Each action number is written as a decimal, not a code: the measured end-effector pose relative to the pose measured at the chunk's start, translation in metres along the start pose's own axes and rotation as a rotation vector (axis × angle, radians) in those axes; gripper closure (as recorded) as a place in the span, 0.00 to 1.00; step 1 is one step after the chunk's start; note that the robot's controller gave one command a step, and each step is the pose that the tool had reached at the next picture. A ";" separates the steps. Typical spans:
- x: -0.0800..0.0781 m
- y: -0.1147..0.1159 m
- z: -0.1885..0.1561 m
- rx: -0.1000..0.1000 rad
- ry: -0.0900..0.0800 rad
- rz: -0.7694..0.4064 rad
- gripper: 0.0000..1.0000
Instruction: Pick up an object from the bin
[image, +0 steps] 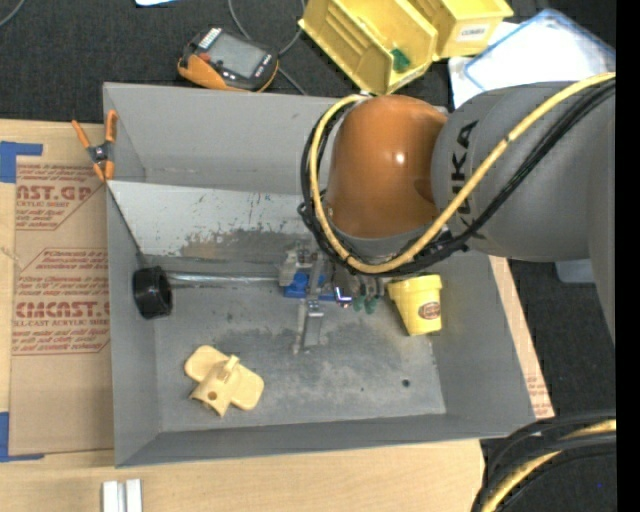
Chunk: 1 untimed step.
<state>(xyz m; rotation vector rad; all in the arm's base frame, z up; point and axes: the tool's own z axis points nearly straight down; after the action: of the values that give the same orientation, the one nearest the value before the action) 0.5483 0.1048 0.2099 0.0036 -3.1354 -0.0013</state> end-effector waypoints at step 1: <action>-0.001 -0.001 -0.005 -0.001 -0.008 0.002 0.00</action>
Offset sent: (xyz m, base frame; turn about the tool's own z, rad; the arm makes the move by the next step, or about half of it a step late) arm -0.0347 0.0756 -0.1399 -0.1106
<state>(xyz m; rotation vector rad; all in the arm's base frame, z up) 0.5496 0.1042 0.2147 0.0005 -3.1430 -0.0026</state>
